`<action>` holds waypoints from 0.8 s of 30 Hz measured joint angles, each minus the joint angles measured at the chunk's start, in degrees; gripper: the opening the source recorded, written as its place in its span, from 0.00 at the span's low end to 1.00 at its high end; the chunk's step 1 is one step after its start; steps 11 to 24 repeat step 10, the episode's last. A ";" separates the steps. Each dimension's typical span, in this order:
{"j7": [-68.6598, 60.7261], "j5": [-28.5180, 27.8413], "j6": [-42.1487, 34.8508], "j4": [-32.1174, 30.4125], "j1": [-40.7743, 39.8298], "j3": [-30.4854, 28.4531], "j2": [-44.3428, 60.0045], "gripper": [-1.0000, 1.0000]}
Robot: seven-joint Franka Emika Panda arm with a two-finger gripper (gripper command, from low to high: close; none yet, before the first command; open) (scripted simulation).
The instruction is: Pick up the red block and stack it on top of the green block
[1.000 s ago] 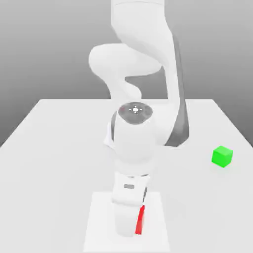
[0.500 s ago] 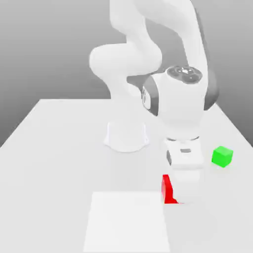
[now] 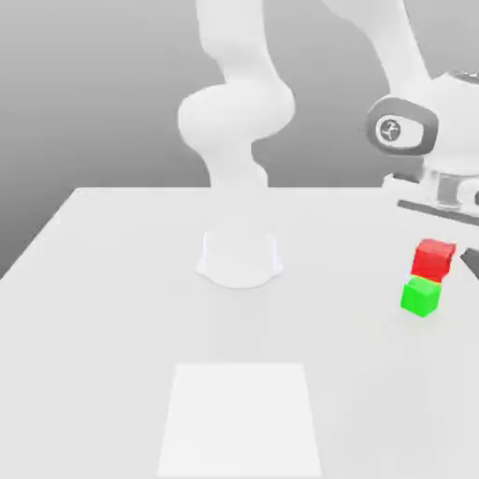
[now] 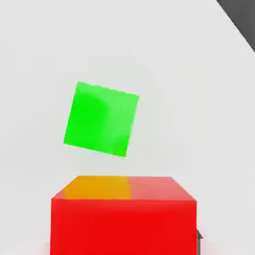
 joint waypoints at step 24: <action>6.98 -10.28 11.79 0.23 -0.03 -0.70 12.47 1.00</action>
